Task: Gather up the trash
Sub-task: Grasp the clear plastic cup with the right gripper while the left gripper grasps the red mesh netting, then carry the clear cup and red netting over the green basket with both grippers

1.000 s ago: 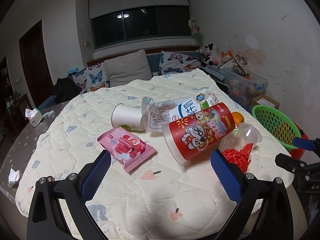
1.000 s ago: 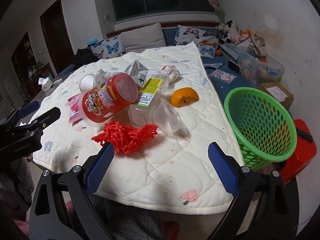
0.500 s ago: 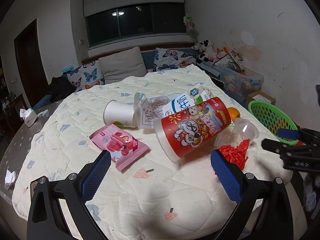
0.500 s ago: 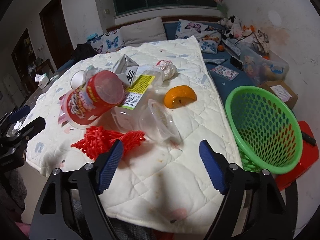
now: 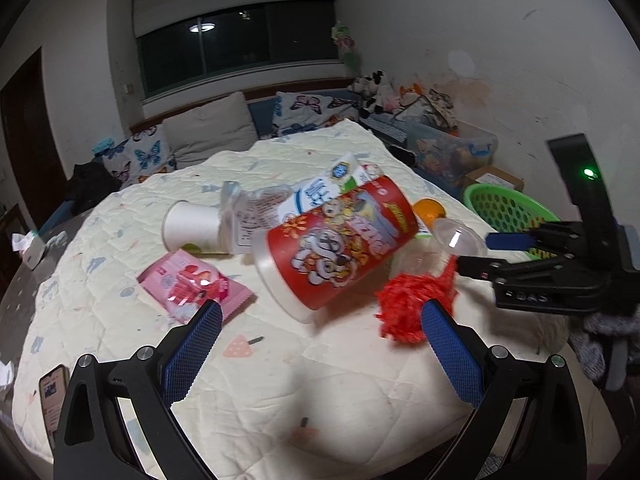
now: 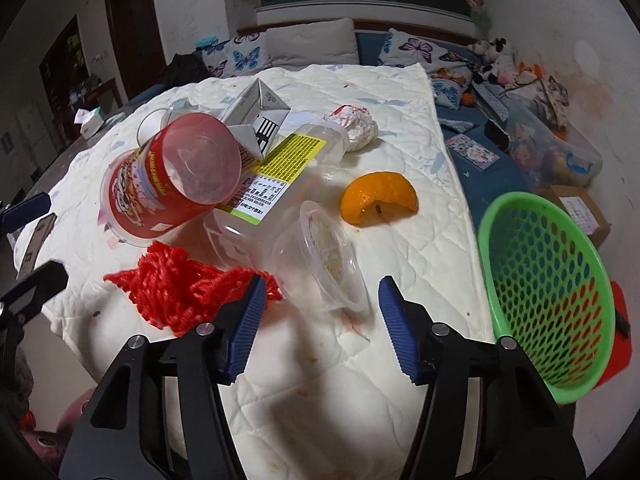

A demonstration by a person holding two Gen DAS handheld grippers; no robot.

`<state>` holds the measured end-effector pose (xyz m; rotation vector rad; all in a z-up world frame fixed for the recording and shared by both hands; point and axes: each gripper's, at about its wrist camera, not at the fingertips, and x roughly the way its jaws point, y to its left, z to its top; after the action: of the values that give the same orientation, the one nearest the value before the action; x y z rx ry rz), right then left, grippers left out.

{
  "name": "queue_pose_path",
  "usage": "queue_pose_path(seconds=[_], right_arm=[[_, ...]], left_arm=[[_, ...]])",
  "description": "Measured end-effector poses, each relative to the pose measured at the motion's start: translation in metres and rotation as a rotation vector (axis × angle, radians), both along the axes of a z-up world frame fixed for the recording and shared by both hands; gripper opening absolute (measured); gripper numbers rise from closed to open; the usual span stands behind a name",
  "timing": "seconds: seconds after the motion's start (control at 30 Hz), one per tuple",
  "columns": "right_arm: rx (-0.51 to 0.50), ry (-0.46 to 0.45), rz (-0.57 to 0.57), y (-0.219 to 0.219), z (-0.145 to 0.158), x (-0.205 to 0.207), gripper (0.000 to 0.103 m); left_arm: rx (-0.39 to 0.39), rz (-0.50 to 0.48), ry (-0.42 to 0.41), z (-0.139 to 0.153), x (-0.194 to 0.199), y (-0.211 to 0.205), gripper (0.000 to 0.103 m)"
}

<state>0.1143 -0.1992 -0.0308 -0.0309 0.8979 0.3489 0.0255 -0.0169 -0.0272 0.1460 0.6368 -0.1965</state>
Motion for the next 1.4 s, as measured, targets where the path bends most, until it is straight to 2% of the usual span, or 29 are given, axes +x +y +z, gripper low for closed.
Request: queue_pose_path(seconds=[0.3,0.4,0.53,0.67,0.77,0.87,0.93,1.2,1.4], right_arm=[[-0.031,0.011,0.048,0.008,-0.012,0.011,0.049],[-0.013,0.020,0.047,0.006,-0.014,0.014,0.046],[0.003,0.018,0.052,0.004,-0.012,0.012,0.035],[0.024,0.014,0.041,0.000,-0.008,0.008,0.031],[0.047,0.013,0.032,-0.004,-0.005,0.004,0.031],[0.068,0.015,0.018,-0.010,-0.004,0.001,0.031],[0.076,0.018,0.010,-0.012,-0.003,0.000,0.031],[0.114,0.015,-0.023,-0.022,0.002,-0.008,0.030],[0.122,0.007,-0.038,-0.026,0.006,-0.013,0.030]], left_arm=[[-0.028,-0.082,0.067,-0.015,0.010,-0.014,0.096],[-0.034,-0.097,0.082,-0.019,0.014,-0.018,0.096],[-0.066,-0.131,0.113,-0.023,0.018,-0.022,0.095],[-0.072,-0.165,0.128,-0.027,0.022,-0.031,0.095],[-0.068,-0.182,0.148,-0.033,0.029,-0.038,0.087],[-0.063,-0.191,0.166,-0.038,0.037,-0.043,0.086],[-0.062,-0.201,0.174,-0.040,0.040,-0.046,0.078],[-0.076,-0.253,0.193,-0.043,0.047,-0.059,0.059],[-0.075,-0.282,0.209,-0.049,0.048,-0.066,0.058]])
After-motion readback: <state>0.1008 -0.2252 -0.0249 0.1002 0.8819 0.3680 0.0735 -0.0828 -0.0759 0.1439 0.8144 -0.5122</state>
